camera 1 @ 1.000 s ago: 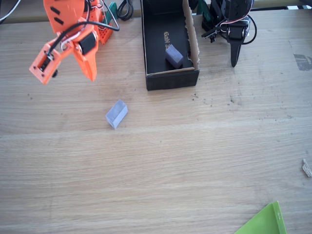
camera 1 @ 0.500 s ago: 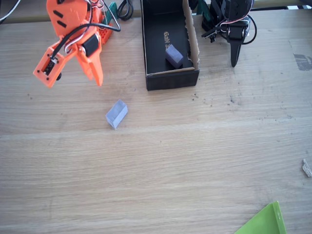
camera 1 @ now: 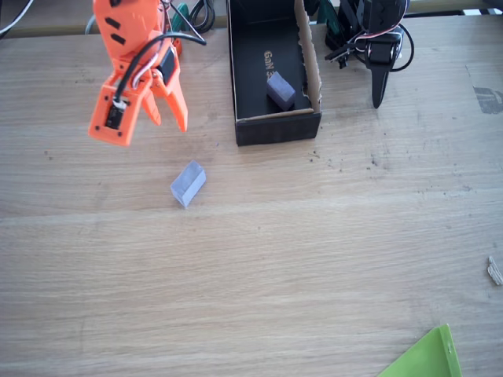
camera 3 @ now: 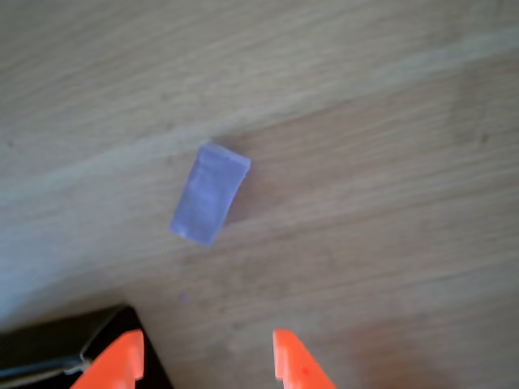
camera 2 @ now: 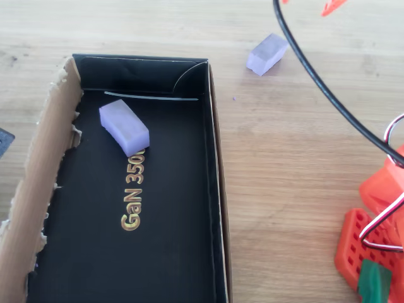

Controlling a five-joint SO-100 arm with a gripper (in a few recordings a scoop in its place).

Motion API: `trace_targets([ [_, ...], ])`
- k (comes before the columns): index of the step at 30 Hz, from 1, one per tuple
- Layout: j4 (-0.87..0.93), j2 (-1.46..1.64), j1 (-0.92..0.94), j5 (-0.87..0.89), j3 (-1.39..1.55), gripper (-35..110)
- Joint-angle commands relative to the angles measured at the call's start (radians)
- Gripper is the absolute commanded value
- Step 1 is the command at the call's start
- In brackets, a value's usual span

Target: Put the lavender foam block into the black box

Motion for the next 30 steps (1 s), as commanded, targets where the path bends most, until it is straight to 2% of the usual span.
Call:
trace_targets([
  [1, -0.003, 0.005, -0.018, 0.032, -0.032, 22],
  [10, -0.012, -0.017, -0.023, 0.018, -0.031, 29],
  [19, -0.011, 0.002, 0.029, -0.043, -0.014, 26],
  [30, -0.100, -0.138, 0.032, -0.051, -0.018, 27],
])
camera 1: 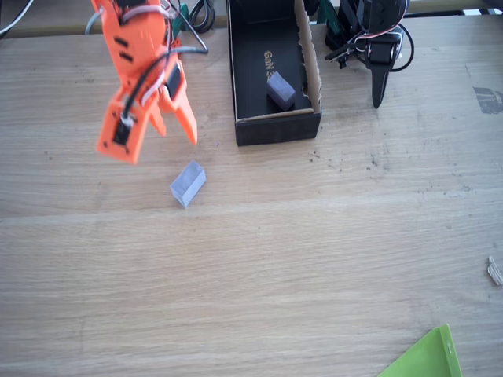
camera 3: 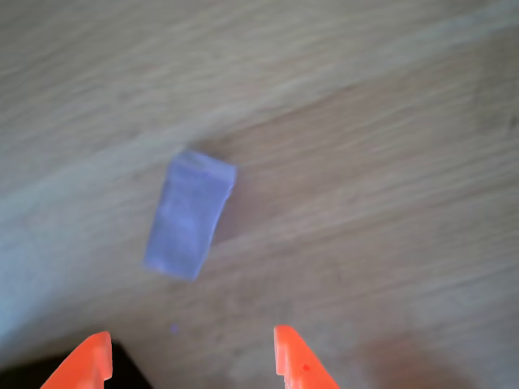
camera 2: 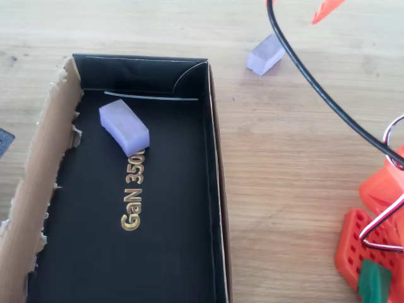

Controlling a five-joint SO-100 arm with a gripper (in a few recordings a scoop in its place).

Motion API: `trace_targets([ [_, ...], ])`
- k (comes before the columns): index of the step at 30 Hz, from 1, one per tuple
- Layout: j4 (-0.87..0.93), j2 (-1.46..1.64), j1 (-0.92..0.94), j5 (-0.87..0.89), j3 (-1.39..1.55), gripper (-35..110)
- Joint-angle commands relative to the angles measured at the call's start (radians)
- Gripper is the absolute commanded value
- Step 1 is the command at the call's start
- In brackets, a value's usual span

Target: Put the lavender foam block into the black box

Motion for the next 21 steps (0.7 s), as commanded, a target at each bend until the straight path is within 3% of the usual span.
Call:
trace_targets([
  [1, -0.029, -0.003, 0.005, -0.003, -0.015, 27],
  [21, -0.158, -0.147, -0.011, 0.009, -0.014, 27],
])
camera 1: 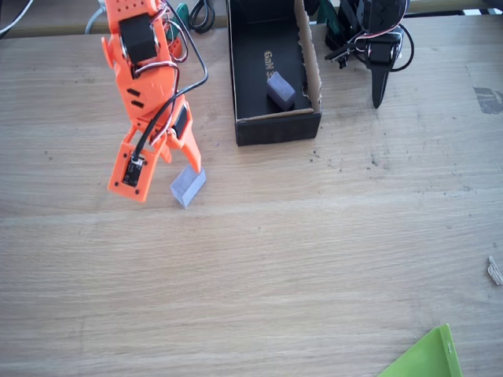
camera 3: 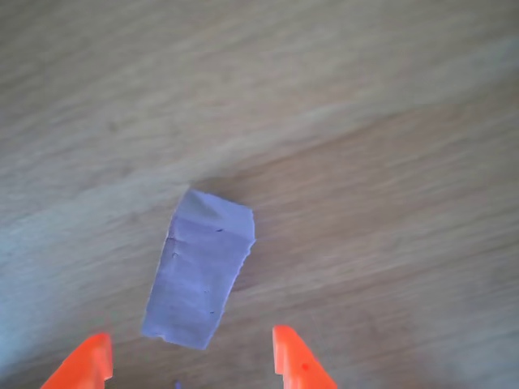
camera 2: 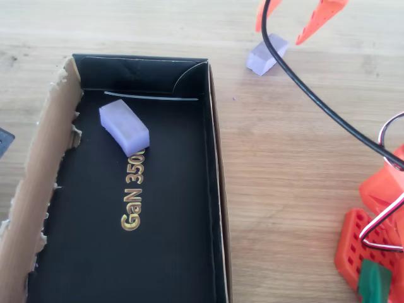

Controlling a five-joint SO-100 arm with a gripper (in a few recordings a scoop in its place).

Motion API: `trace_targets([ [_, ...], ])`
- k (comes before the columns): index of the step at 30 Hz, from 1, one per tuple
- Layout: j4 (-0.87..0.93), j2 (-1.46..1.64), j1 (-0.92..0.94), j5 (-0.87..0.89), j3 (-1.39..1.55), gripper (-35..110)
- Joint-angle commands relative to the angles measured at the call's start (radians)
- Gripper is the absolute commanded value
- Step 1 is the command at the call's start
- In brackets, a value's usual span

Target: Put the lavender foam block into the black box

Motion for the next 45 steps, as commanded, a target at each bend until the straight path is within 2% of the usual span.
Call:
trace_targets([
  [1, -0.021, -0.002, 0.002, 0.015, -0.014, 27],
  [21, -0.137, -0.176, 0.000, -0.015, -0.066, 24],
  [23, -0.144, -0.186, 0.003, -0.005, -0.067, 5],
  [24, -0.140, -0.186, 0.006, 0.002, -0.067, 0],
  [29, -0.060, -0.143, -0.002, -0.054, -0.089, 0],
  [34, 0.052, 0.060, -0.021, -0.258, -0.112, 0],
  [37, 0.187, 0.252, -0.051, -0.333, -0.121, 0],
  [42, 0.342, 0.580, -0.115, -0.385, -0.104, 0],
  [45, 0.337, 0.667, -0.152, -0.410, -0.055, 0],
])
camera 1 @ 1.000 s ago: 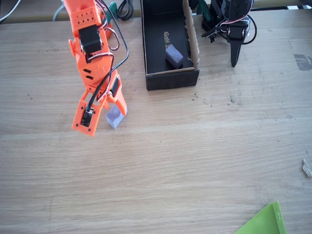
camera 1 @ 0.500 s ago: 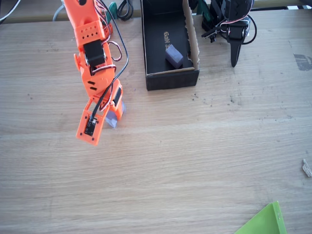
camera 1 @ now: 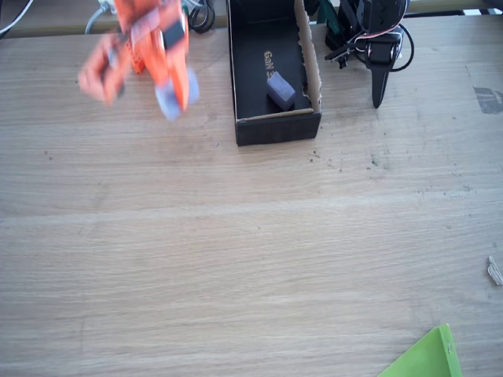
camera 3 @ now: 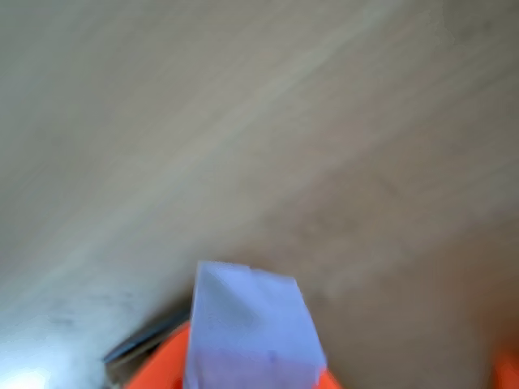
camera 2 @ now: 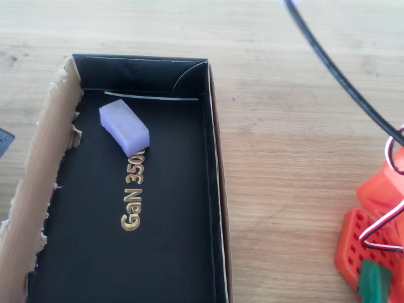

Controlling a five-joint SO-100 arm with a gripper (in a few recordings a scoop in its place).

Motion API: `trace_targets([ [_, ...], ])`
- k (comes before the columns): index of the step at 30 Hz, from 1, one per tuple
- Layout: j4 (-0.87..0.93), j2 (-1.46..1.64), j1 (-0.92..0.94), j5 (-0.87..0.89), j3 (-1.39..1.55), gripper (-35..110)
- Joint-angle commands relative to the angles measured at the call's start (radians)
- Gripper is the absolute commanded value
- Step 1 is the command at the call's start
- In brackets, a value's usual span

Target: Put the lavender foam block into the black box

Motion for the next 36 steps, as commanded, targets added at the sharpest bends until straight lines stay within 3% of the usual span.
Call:
trace_targets([
  [1, 0.026, 0.135, -0.018, -0.003, 0.052, 0],
  [4, -0.031, 0.204, -0.086, -0.038, 0.138, 0],
  [9, -0.204, 0.345, -0.433, -0.284, 0.304, 0],
  [14, -0.322, 0.270, -0.661, -0.357, 0.367, 0],
  [19, -0.371, 0.117, -0.762, -0.301, 0.324, 0],
  [26, -0.426, -0.127, -0.715, -0.209, 0.224, 0],
  [32, -0.373, -0.138, -0.584, -0.092, 0.215, 0],
  [36, -0.354, -0.117, -0.574, -0.155, 0.222, 14],
])
